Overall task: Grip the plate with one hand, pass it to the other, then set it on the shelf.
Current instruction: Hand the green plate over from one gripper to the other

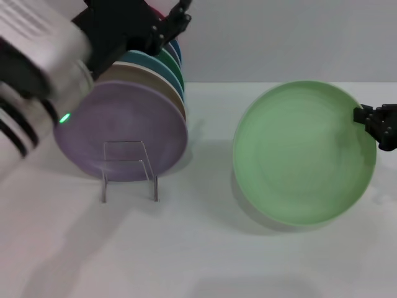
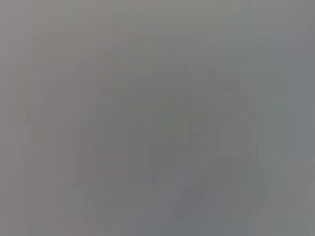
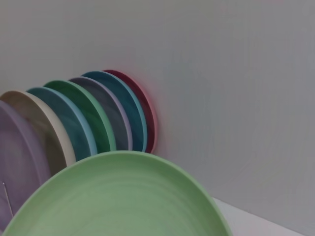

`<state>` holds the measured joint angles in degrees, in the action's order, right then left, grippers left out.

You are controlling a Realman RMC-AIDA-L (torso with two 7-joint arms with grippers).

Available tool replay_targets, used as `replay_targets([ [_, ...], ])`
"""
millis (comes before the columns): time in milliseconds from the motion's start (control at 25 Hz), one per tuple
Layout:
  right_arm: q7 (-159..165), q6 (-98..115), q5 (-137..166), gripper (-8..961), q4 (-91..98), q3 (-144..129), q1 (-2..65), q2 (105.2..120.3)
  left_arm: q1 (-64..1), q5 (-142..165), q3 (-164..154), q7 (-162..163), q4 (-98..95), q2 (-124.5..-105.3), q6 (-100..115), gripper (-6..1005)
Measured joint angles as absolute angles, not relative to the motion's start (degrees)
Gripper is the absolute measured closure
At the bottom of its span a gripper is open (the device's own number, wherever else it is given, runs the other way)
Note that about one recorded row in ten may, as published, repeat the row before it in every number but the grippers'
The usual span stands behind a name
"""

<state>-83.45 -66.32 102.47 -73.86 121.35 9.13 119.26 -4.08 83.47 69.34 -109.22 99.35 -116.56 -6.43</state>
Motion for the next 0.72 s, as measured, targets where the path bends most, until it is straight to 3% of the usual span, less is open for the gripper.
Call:
replay_targets([
  [80,-83.38,-66.38,102.34,934,-73.68,121.13,9.34,119.26,-3.43,91.42,65.55,-113.10,99.29,-118.55,1.28,225],
  [320,-83.68,-66.40,102.01,934,-72.11,121.19,9.74,119.20,-8.87,104.18,53.43,-104.50,93.31,-118.51,32.63,246],
  [520,-84.27,-66.22,101.80,934,-71.63,121.17,9.86,119.24,-8.86,125.46,51.14,-69.71,87.37,-118.08,43.92,249],
  [640,-84.70,-66.20,101.53,934,-71.63,121.29,9.66,119.29,-8.06,133.48,52.43,-56.60,87.77,-117.22,42.08,249],
  [720,-85.37,-66.22,100.96,934,-71.54,121.32,9.56,119.33,-9.33,137.62,56.59,-44.00,92.70,-113.88,28.60,249],
])
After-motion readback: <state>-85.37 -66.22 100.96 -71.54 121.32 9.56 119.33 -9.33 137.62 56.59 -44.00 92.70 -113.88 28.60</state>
